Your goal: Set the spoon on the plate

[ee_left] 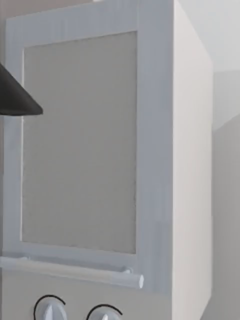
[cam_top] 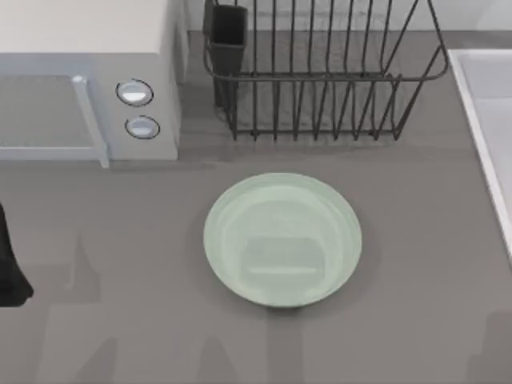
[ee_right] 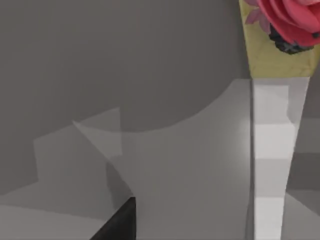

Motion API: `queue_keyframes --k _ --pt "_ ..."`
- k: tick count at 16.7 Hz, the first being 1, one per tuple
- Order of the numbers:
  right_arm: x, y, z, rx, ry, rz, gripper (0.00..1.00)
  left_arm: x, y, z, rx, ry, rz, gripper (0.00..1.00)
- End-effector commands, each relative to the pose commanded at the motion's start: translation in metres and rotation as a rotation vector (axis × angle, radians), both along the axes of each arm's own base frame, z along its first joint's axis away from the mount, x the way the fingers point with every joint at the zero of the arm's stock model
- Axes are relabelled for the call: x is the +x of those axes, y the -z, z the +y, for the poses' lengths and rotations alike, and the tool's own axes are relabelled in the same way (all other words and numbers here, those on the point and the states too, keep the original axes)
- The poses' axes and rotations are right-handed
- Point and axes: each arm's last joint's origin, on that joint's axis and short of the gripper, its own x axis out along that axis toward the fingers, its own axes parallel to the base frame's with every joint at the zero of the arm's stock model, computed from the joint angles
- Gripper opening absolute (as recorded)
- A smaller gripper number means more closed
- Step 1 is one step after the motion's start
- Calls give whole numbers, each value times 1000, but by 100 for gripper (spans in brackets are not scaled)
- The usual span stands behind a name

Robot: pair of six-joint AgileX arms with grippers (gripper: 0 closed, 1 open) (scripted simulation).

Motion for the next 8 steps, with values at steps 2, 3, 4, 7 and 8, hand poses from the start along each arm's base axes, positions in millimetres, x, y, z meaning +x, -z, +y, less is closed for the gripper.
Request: queue_keyframes --k 2,3,4,7,8 --pt "0 0 0 0 0 0 17 0 0 0 0 0 0 100" --pt "0 0 0 0 0 0 10 0 0 0 0 0 0 100" --pt "0 0 0 0 0 0 2 0 0 0 0 0 0 100" --pt "0 0 0 0 0 0 0 0 0 0 0 0 0 100" --pt "0 0 0 0 0 0 0 0 0 0 0 0 0 100"
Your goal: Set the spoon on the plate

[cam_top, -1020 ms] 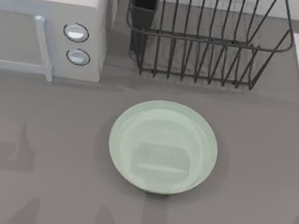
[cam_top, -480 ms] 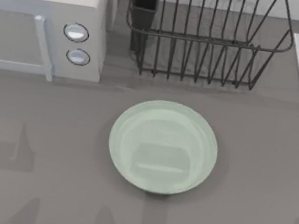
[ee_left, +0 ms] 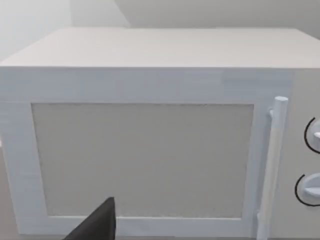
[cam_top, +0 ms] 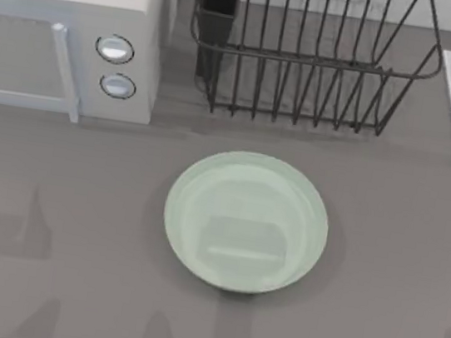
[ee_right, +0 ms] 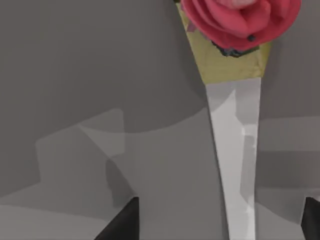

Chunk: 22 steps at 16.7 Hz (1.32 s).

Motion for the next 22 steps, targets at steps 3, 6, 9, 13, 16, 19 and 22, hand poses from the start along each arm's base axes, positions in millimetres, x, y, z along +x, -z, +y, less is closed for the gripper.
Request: queue_keyframes --k 3,6,9,13,16,19,22 --pt "0 0 0 0 0 0 0 0 0 0 0 0 0 100" --pt "1 -22 0 -19 41 5 0 0 0 0 0 0 0 100" --pt "5 -37 -2 -20 42 1 0 0 0 0 0 0 0 100" --pt "4 -76 -2 -6 38 43 0 0 0 0 0 0 0 100" --pt "2 -109 -1 -12 40 26 0 0 0 0 0 0 0 100" --pt "1 -122 0 -19 41 5 0 0 0 0 0 0 0 100" --pt "1 -120 0 -18 42 10 0 0 0 0 0 0 0 100"
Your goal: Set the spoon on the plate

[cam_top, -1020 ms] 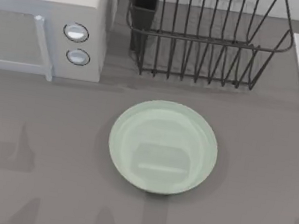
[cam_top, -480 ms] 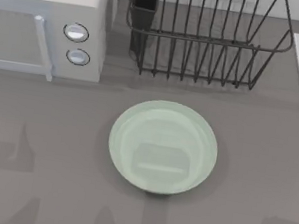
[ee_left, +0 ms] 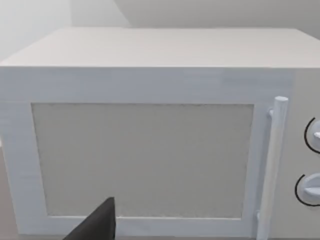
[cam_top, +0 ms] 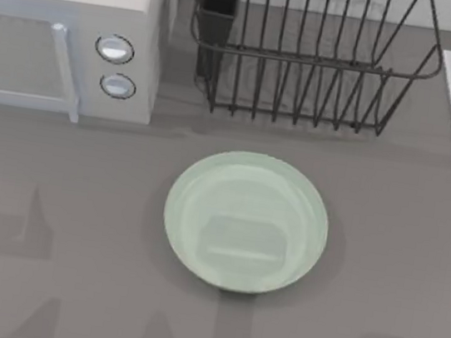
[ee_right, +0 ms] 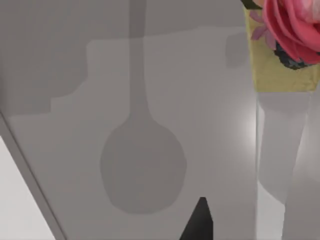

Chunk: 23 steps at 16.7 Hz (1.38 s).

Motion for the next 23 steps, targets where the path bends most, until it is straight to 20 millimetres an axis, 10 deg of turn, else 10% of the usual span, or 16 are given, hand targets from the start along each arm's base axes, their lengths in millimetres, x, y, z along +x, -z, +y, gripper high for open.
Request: queue_keyframes --k 5,11,17,23 --pt "18 -6 6 1 -155 1 0 0 0 0 0 0 0 100" --pt "83 -15 46 24 -838 31 0 0 0 0 0 0 0 100" --pt "151 1 141 103 -1853 83 0 0 0 0 0 0 0 100" --pt "174 23 265 132 -2769 58 0 0 0 0 0 0 0 100"
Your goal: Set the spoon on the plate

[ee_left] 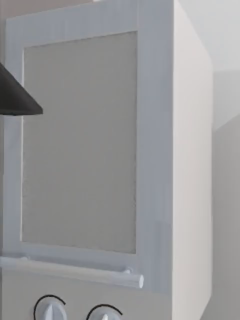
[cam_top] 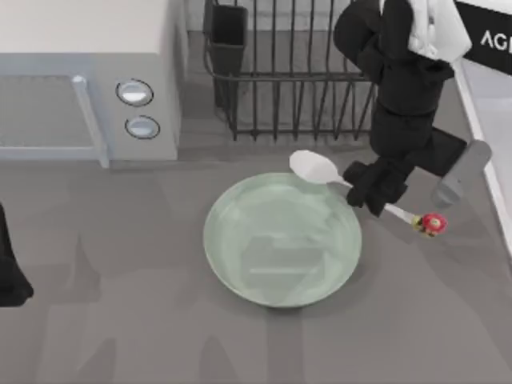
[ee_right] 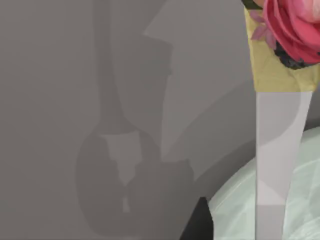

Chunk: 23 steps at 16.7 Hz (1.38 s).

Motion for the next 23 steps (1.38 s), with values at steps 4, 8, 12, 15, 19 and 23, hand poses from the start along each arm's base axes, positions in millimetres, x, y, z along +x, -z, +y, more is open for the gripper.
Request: queue_keyframes --k 4,8,12,15,19,23 --pt "-7 7 68 42 -430 -44 0 0 0 0 0 0 0 100" --pt "-16 10 102 59 -635 -76 0 0 0 0 0 0 0 100" --pt "-17 10 103 59 -645 -78 0 0 0 0 0 0 0 100" --pt "-16 9 101 59 -638 -78 0 0 0 0 0 0 0 100" --pt "-16 0 92 40 -622 -77 0 0 0 0 0 0 0 100" --pt "-16 -15 77 15 -588 -80 0 0 0 0 0 0 0 100"
